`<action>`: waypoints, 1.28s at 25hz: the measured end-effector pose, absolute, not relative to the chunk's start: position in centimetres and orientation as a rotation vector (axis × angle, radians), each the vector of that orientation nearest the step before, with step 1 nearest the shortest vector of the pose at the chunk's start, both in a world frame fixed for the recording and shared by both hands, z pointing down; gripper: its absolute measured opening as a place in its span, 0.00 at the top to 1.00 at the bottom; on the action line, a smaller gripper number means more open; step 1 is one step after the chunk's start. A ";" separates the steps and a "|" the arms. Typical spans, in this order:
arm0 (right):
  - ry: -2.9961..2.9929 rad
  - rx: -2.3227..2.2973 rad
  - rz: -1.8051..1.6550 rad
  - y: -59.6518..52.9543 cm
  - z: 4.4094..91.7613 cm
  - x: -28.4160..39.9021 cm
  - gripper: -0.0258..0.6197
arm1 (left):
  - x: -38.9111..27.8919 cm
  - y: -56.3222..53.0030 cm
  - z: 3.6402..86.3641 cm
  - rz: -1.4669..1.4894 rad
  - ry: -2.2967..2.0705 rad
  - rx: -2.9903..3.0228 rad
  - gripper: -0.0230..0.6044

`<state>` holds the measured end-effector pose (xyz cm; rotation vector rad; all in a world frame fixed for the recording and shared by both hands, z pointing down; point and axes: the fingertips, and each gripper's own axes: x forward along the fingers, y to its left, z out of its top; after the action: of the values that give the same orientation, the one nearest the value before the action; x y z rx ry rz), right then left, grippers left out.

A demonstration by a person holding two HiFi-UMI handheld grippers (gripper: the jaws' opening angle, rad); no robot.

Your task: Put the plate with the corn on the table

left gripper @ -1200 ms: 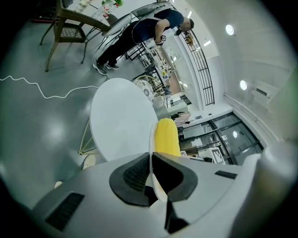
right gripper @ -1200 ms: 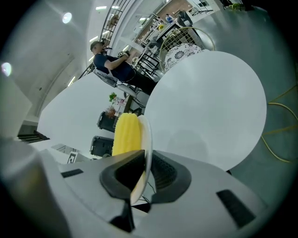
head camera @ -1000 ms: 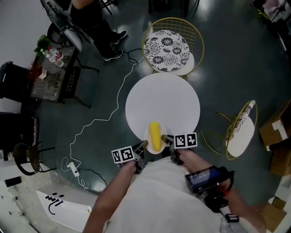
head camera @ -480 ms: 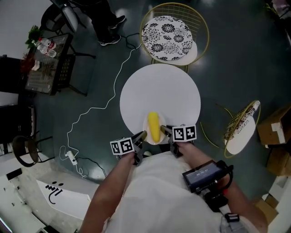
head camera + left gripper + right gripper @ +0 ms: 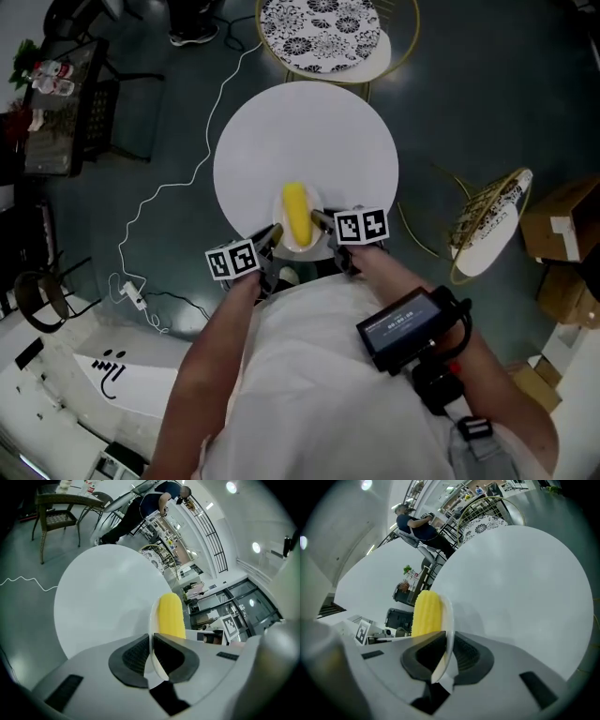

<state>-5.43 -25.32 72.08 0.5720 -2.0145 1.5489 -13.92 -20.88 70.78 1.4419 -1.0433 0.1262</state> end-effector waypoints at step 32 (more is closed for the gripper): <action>-2.047 0.667 1.396 -34.0 75.9 -6.1 0.90 | -14.4 -29.4 75.6 0.409 -1.183 1.418 0.91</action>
<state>-6.15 -34.00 75.94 0.6674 -2.0471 1.3955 -14.36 -29.36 75.56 1.4176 -1.1825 0.4090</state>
